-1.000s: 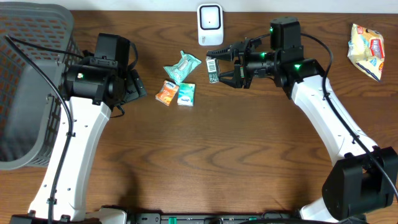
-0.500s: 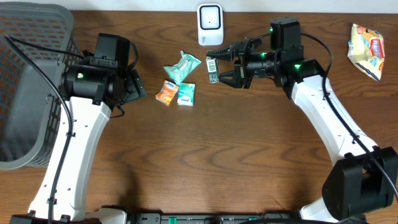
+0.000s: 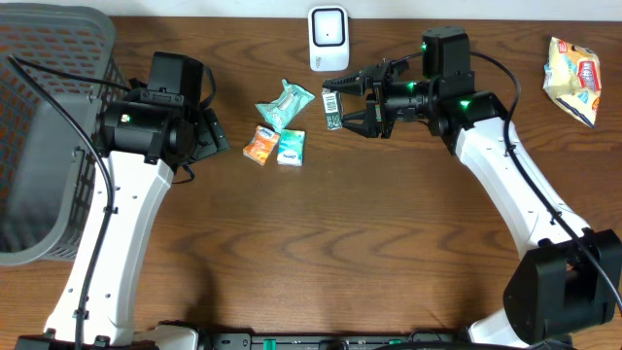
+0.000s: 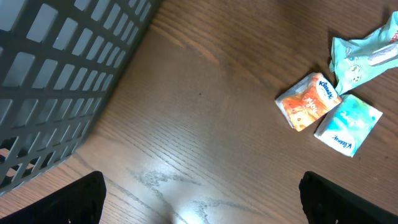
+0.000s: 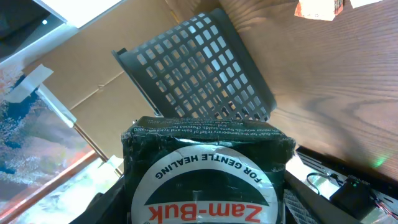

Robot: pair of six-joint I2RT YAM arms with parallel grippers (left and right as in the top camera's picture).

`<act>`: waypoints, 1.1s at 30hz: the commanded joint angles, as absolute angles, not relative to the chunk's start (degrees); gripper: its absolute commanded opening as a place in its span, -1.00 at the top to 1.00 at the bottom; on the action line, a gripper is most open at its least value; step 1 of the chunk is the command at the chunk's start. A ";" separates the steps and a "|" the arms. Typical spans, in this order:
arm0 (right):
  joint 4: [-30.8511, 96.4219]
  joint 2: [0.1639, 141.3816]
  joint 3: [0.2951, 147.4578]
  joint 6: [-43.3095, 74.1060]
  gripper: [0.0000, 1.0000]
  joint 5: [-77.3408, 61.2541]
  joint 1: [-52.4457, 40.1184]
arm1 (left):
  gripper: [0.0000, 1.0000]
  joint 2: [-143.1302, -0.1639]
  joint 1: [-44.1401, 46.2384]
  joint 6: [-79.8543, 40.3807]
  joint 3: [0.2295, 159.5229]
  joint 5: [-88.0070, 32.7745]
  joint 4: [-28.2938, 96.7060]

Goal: Scan the item barcode
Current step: 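Hold the Zam-Buk tin up toward the scanner with the right gripper, then swing the right gripper with the tin to the scanner face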

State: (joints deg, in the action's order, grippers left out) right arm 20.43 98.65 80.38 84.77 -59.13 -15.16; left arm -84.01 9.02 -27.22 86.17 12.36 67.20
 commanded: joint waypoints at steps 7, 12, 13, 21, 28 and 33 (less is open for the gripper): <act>20.32 99.02 80.55 83.37 -0.06 -59.53 -14.87 | -0.95 -84.25 8.80 -27.75 86.11 13.13 67.44; 24.38 99.02 80.55 76.77 -0.07 -50.83 -15.86 | -0.96 -84.25 8.80 -27.75 86.11 13.13 67.44; 26.02 99.02 80.53 74.72 -0.08 -47.94 -16.32 | -0.95 -84.25 8.80 -27.75 86.11 13.13 67.44; 44.21 100.49 80.40 58.76 -0.08 -0.32 -23.38 | -0.95 -84.25 8.80 -27.75 86.11 13.15 67.44; 46.30 110.24 79.83 52.45 -0.08 17.52 -29.93 | -0.95 -84.25 8.80 -27.75 86.11 13.13 67.44; 43.79 118.37 79.83 47.72 -0.05 18.74 -30.70 | -0.96 -84.25 8.80 -27.75 86.11 13.15 67.44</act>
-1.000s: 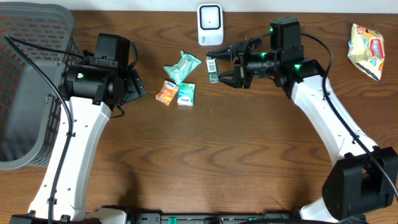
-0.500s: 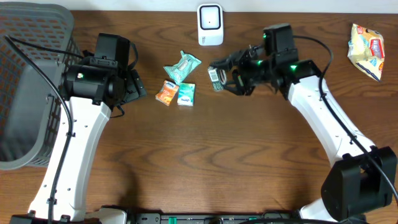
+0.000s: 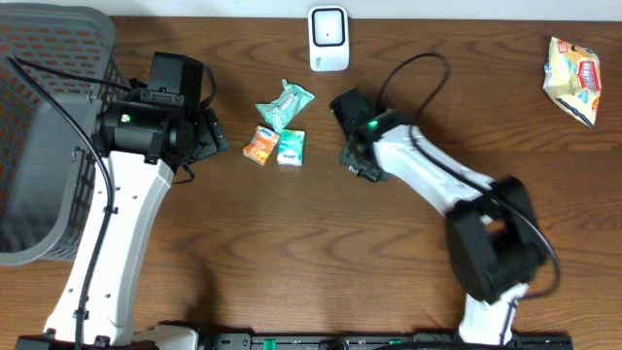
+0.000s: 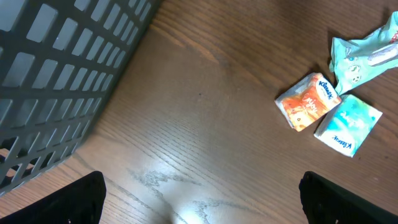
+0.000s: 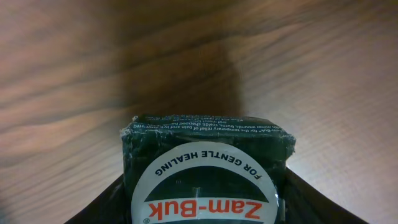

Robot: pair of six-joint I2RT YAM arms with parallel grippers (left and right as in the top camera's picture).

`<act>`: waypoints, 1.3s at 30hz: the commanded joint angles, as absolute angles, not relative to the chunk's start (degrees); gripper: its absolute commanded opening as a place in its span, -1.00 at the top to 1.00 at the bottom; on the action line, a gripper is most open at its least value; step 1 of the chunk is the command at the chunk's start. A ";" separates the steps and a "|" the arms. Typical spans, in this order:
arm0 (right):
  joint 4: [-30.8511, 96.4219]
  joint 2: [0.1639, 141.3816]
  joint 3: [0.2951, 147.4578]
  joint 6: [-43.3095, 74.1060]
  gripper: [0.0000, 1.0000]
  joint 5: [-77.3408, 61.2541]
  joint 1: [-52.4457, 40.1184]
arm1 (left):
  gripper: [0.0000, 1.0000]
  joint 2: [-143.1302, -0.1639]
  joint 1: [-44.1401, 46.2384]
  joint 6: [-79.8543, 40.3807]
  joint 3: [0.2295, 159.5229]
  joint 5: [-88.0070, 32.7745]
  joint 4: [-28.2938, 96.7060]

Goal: Scan the item barcode
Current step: 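Swing the right gripper with the tin to the scanner face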

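Observation:
A dark green Zam-Buk box [image 5: 205, 168] fills the lower part of the right wrist view, and my right gripper [image 5: 205, 208] is shut on it, with bare wood close beneath. From overhead, the right gripper [image 3: 357, 158] points down at the table, below and to the right of the white scanner [image 3: 328, 37]; the wrist hides the box there. My left gripper [image 4: 202, 208] is open over bare wood, with nothing between its fingers [image 4: 84, 199]. Overhead it [image 3: 210, 131] sits left of the tissue packs.
A teal packet [image 3: 286, 103], an orange Kleenex pack [image 3: 259, 146] and a teal Kleenex pack [image 3: 291, 147] lie left of the right gripper. A grey basket [image 3: 49, 126] stands at the far left. A snack bag [image 3: 571, 66] lies at the back right.
My right gripper held the box raised just right of the scanner, aimed leftward. Now it points down at the table nearer the middle, still shut on the box. The left arm is unchanged.

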State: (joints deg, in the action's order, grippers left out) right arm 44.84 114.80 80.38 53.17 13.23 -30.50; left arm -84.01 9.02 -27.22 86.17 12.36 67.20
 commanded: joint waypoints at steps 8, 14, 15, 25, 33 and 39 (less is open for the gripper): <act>42.59 119.96 79.85 38.44 -0.07 18.48 -30.63 | -0.95 -84.25 8.80 -27.75 86.11 13.15 67.44; 39.40 119.83 82.61 32.75 -0.08 18.55 -30.09 | -0.95 -84.25 8.80 -27.75 86.11 13.15 67.44; 39.07 119.79 84.55 30.68 -0.09 18.57 -29.89 | -0.95 -84.25 8.80 -27.75 86.11 13.13 67.44; 21.12 119.90 95.09 17.58 -0.24 22.37 -27.77 | -0.95 -84.25 8.80 -27.75 86.11 13.15 67.44; 3.73 120.14 95.11 11.27 -0.26 21.85 -26.61 | -0.95 -84.25 8.80 -27.75 86.11 13.15 67.44; 4.08 122.39 95.11 11.27 -0.40 12.78 -24.34 | -0.96 -84.25 8.80 -27.75 86.11 13.15 67.44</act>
State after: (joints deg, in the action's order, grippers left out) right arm 3.90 119.77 94.56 12.36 18.15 -26.02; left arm -84.01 9.02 -27.22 86.15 12.36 67.20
